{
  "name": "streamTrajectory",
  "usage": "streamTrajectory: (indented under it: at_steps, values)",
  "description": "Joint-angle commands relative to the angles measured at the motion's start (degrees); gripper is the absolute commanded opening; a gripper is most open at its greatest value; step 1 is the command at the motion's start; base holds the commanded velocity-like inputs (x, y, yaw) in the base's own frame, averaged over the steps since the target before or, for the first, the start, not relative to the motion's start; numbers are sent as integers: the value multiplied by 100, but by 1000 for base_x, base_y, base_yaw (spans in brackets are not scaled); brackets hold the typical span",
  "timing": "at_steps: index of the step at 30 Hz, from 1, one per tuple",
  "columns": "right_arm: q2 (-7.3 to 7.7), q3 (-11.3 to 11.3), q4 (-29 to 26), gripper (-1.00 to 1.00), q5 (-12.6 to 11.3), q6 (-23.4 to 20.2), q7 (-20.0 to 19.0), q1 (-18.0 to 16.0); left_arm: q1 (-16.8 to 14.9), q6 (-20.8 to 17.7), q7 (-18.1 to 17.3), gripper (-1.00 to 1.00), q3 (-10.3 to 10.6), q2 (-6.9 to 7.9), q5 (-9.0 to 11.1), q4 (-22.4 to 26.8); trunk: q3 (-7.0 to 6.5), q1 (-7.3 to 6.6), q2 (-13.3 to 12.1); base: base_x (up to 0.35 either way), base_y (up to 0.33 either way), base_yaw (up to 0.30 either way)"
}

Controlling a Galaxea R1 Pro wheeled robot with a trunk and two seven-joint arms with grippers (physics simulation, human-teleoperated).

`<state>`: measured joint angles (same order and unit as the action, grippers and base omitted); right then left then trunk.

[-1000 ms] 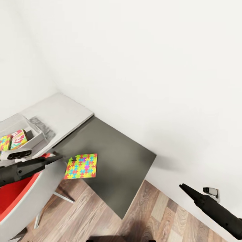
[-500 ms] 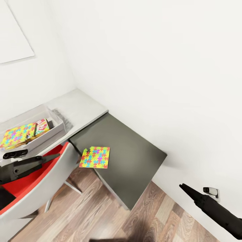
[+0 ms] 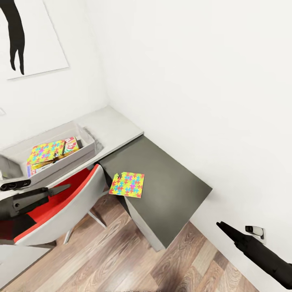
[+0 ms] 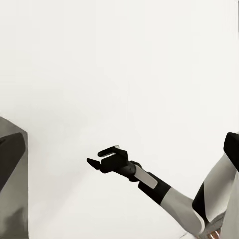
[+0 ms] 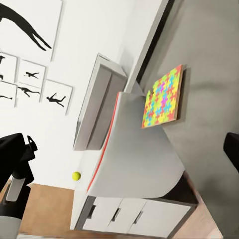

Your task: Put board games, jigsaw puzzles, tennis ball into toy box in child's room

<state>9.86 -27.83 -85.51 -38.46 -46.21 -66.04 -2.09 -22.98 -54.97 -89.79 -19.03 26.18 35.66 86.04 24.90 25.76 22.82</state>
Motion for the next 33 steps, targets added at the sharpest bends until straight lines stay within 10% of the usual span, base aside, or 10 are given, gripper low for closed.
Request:
streamTrajectory:
  at_steps: [1,33]
  values:
    - [0,-3,-1,100,-21,-32,-7,-2,-4,-79,-21,100,-7,1,-3,1,0,2,9,-129,0,145]
    - [-2,-12,-79,100,-15,-29,-338,-2,-4,-119,-21,100,-31,12,-6,1,-275,2,9,-16,11,165]
